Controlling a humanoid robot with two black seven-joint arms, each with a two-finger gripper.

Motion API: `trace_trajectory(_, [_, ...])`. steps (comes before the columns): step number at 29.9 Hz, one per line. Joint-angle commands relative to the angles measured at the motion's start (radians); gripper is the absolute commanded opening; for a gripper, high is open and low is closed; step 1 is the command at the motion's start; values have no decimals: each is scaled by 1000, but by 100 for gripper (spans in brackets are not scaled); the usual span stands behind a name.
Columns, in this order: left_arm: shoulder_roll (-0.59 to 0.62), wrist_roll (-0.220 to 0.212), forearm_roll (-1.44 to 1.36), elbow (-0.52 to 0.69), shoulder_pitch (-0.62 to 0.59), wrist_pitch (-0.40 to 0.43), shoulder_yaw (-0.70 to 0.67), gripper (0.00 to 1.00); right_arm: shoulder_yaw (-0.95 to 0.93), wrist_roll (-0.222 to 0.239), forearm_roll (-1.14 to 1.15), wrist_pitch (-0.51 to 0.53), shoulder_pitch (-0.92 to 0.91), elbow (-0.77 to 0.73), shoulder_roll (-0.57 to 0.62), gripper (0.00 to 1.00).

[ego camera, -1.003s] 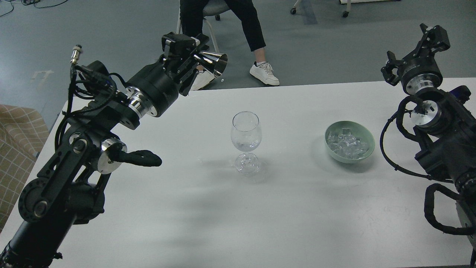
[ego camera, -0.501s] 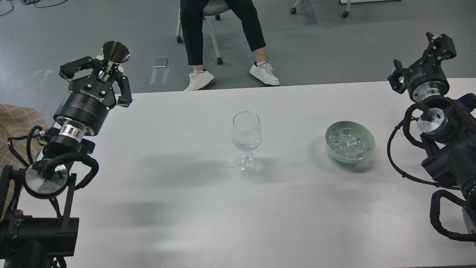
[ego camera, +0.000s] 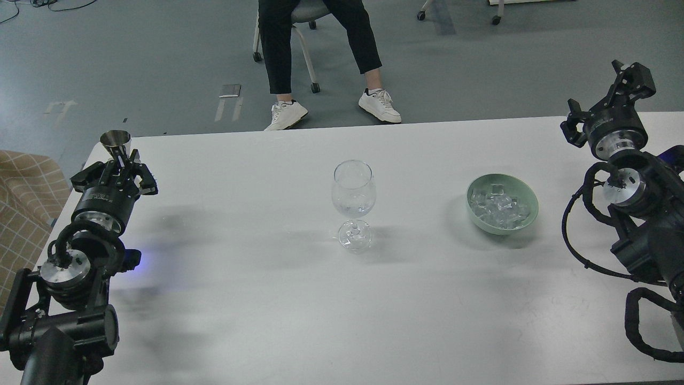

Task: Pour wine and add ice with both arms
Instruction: 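Turn the jigger upright and bring it back toward its spot, then lower the jigger onto the table and open the left gripper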

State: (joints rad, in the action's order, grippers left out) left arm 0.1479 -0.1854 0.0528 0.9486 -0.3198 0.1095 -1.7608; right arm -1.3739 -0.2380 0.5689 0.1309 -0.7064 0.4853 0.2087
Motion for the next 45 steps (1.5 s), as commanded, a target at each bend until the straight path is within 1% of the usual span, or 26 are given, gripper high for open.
trace_trajectory(1, [-4, 7, -1, -109, -57, 2, 9, 7, 1, 0, 0, 0, 4, 3, 3, 100])
trace_trajectory(2, [-5, 7, -1, -155, -82, 6, 9, 7, 1, 0, -1, 0, 4, 3, 5, 100])
trace_trajectory(5, [-5, 7, -2, -209, -104, 25, 12, 9, 1, 0, 0, 0, 5, 4, 9, 100])
trace_trajectory(6, [-5, 7, -4, -215, -104, 32, 14, 12, 1, 0, 0, 0, 5, 3, 9, 100])
trace_trajectory(7, [-7, 7, -7, -224, -104, 45, 14, 17, 1, 0, -1, 0, 5, 3, 11, 100])
trace_trajectory(12, [-7, 9, -11, -225, -104, 52, 15, 26, 1, 0, -1, 1, 13, 4, 20, 100])
trace_trajectory(14, [-7, 9, -13, -225, -104, 50, 15, 33, 1, -1, -1, 1, 15, 4, 18, 100])
trace_trajectory(16, [-8, 7, -14, -225, -104, 50, 15, 35, 1, -3, -1, 1, 15, 4, 17, 100])
trace_trajectory(26, [-13, 4, -16, -220, -102, 49, 17, 41, -2, -4, -1, 1, 19, 4, 17, 100])
trace_trajectory(27, [-13, 3, -16, -220, -102, 50, 17, 45, -2, -4, -1, 3, 21, 4, 18, 100])
trace_trajectory(28, [-13, 1, -16, -220, -102, 49, 17, 54, -2, -4, -3, 3, 21, 4, 20, 100])
trace_trajectory(30, [-13, 4, -16, -220, -104, 44, 18, 59, -2, -4, -1, 3, 21, 4, 20, 100])
trace_trajectory(34, [-8, 7, -14, -218, -105, 47, 58, 62, -4, -4, -3, 3, 21, 6, 20, 100])
trace_trajectory(38, [-10, 6, -16, -211, -102, 50, 58, 64, -2, -4, -3, 3, 21, 10, 20, 100])
trace_trajectory(40, [-7, 4, -16, -202, -102, 50, 60, 67, 1, -4, -1, 4, 21, 10, 21, 100])
trace_trajectory(45, [-8, 3, -16, -180, -107, 49, 60, 68, 1, -4, -1, 4, 22, 12, 20, 100])
